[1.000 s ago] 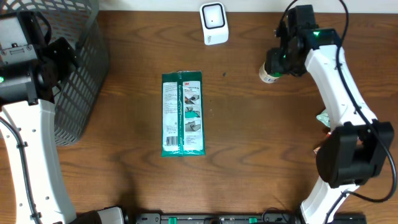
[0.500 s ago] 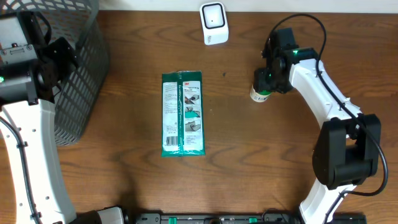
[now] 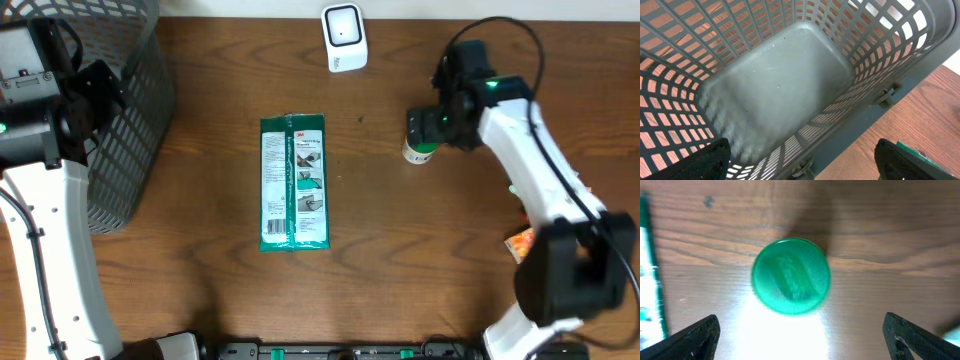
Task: Scan the item barcode
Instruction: 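Set the jar down and withdraw the right gripper right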
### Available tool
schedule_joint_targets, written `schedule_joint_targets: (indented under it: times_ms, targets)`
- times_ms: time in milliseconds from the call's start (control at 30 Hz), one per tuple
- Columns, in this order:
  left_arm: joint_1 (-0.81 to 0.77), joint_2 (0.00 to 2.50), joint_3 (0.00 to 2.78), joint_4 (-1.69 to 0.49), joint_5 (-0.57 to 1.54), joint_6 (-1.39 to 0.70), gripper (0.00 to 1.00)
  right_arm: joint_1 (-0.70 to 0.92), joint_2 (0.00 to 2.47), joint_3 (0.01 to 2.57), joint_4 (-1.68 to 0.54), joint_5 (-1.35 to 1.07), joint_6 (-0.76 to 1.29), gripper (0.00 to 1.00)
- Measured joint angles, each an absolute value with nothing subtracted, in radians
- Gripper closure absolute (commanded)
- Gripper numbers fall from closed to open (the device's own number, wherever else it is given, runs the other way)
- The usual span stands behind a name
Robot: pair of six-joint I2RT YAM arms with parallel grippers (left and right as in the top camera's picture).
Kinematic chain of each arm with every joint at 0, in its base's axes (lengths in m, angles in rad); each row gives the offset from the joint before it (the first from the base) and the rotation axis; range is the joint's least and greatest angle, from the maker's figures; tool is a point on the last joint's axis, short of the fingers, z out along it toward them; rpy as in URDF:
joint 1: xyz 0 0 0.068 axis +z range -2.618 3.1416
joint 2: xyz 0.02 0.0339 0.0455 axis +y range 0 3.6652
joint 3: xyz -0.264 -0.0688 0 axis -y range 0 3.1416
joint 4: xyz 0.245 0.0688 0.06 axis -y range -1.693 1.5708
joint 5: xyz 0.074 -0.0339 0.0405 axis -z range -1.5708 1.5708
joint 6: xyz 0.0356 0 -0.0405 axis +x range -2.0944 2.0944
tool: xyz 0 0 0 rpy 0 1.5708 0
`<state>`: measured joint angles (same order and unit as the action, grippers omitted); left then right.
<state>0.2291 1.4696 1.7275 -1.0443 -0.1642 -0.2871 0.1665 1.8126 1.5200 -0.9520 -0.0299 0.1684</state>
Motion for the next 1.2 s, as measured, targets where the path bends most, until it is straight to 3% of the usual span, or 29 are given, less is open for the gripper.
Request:
schedule_joint_targets:
  times_ms: [433,667,1200]
  targets:
    - [0.229,1.47,1.728,-1.044,-0.164,-0.287,0.08,0.128,1.455,1.54,-1.115,-0.029,0.168,0.01]
    - [0.229,1.47,1.728,-1.044,-0.164,-0.287,0.08,0.128,1.449,1.539,-1.2,-0.029,0.168,0.01]
    - [0.229,1.47,1.728,-1.044,-0.164,-0.287,0.08,0.128,1.449,1.422,-1.155,-0.029,0.151,0.01]
